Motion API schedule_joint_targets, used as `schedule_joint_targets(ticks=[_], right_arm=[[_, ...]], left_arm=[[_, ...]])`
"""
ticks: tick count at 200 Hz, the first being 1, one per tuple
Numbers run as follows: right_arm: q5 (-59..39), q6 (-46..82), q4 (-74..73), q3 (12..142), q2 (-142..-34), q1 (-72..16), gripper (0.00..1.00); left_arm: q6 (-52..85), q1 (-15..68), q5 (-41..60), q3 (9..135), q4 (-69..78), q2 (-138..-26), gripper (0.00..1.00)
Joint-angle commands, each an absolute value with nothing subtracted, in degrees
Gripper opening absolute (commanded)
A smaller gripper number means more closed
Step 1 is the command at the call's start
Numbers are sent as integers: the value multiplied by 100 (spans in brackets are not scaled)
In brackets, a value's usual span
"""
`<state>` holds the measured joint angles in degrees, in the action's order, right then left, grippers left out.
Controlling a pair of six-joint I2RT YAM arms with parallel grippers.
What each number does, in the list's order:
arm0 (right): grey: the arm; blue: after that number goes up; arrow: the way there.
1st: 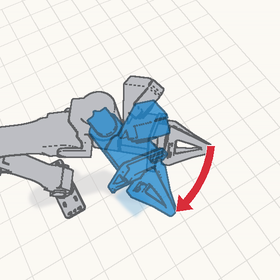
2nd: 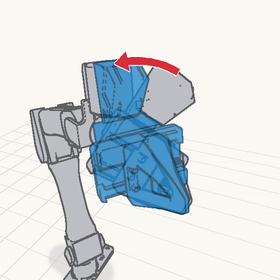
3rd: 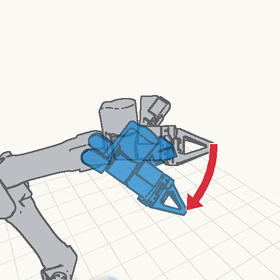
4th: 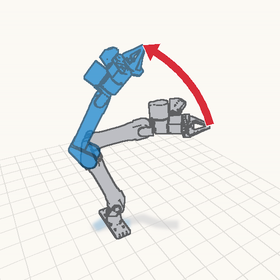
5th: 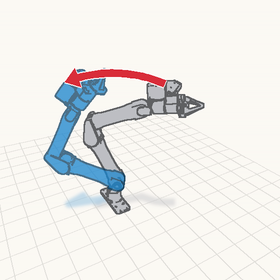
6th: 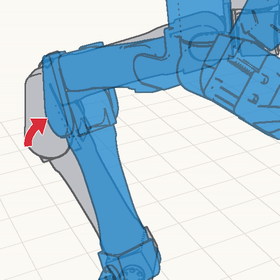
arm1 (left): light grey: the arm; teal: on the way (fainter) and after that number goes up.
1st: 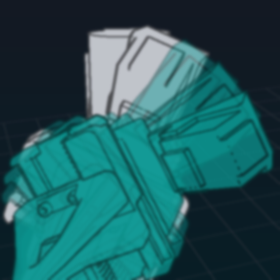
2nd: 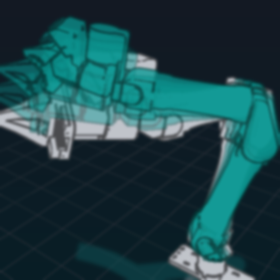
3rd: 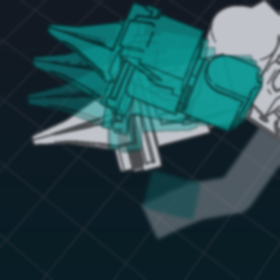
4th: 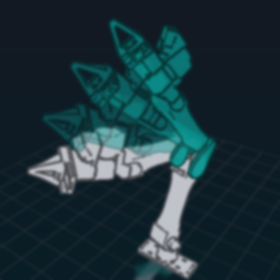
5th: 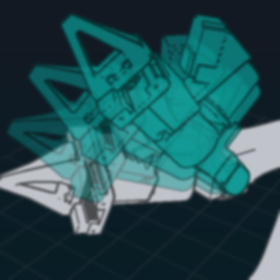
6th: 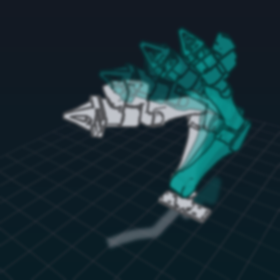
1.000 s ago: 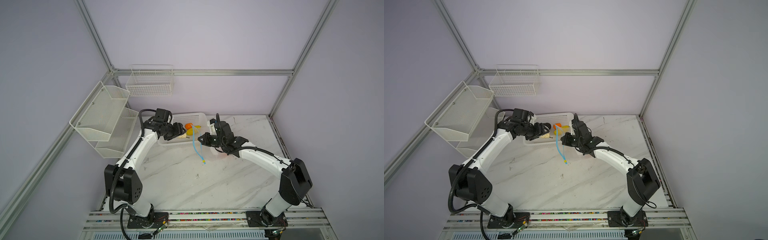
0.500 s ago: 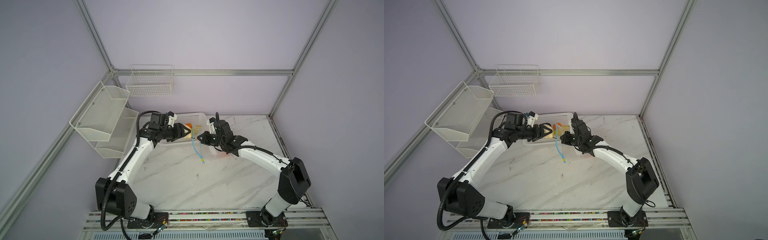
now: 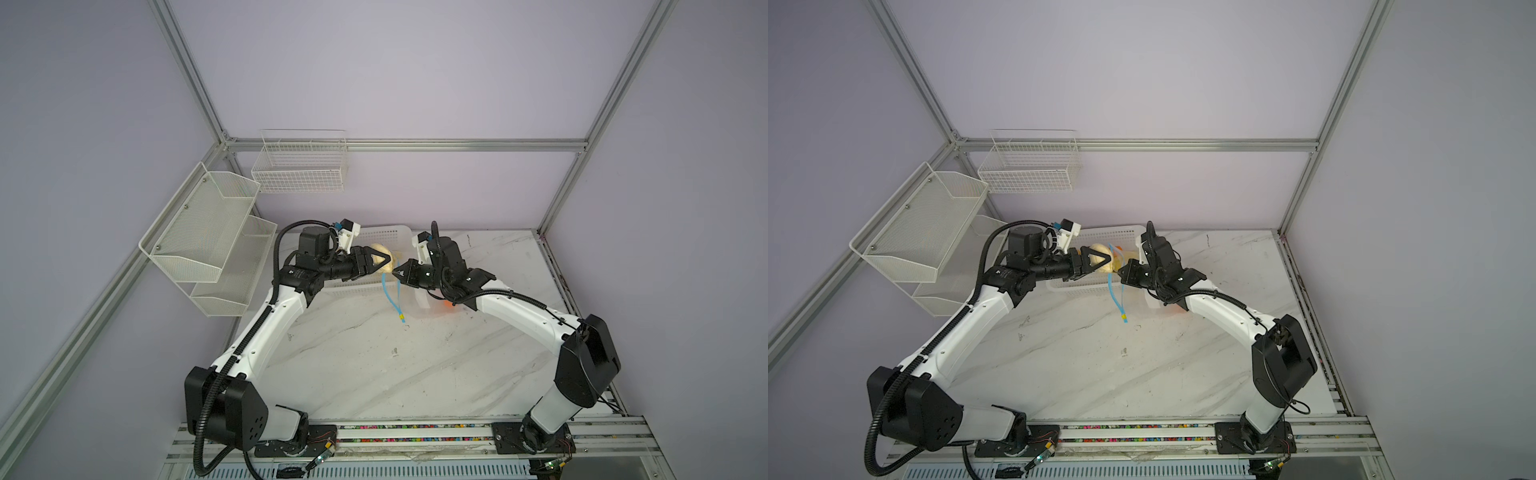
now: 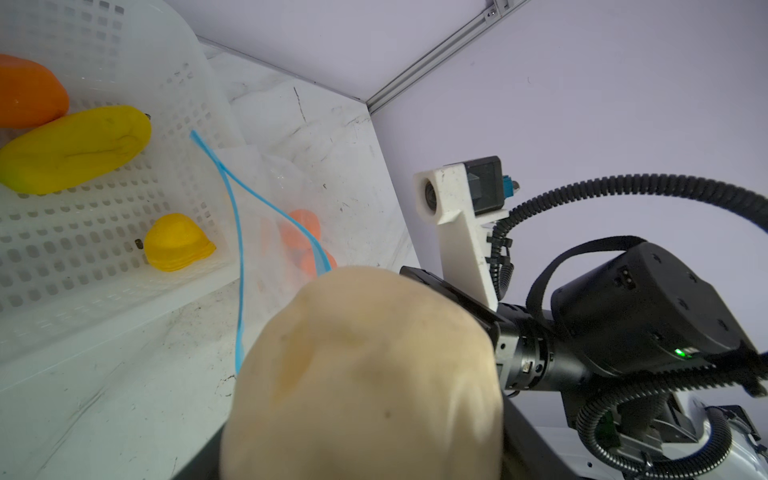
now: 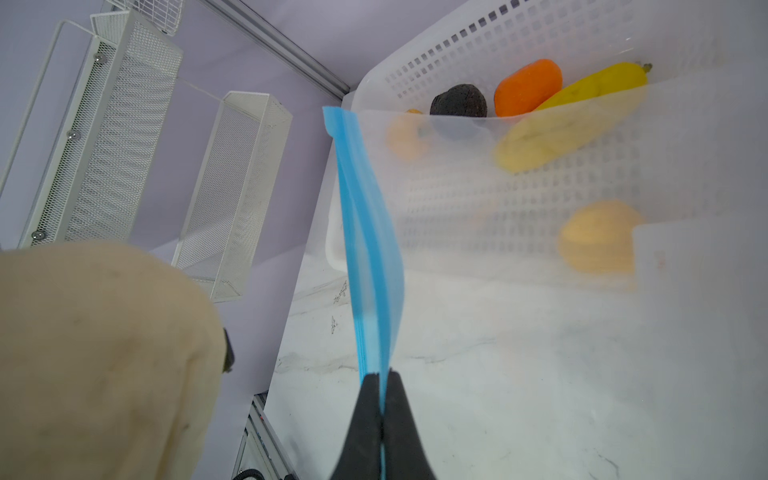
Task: Place the food in the zip-top bag and seal the zipper
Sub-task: 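Lift the pear with the left gripper and carry it toward the bag, then lower the held pear into the bag mouth beside the right gripper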
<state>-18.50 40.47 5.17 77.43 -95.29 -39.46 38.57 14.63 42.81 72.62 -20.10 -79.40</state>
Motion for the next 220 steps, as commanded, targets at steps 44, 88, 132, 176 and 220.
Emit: schedule_joint_targets(ticks=[44,88,132,176,220], right_arm=[[-1932,4172,493,7985,-9562,-3920,0],[-1904,4164,516,8073,-9549,-3921,0],[-1916,4170,515,8121,-9514,-3920,0],[-1907,4168,516,8151,-9442,-3920,0],[-1942,4181,501,8143,-9404,-3920,0]], left_arm=[[3988,1643,4750,6938,-1256,-7998,47],[4023,1644,4764,6708,-1099,-8041,45],[4043,1644,4753,6603,-999,-8047,44],[3887,1644,4589,6441,-1095,-8050,44],[3790,1644,4474,6333,-1153,-8048,43]])
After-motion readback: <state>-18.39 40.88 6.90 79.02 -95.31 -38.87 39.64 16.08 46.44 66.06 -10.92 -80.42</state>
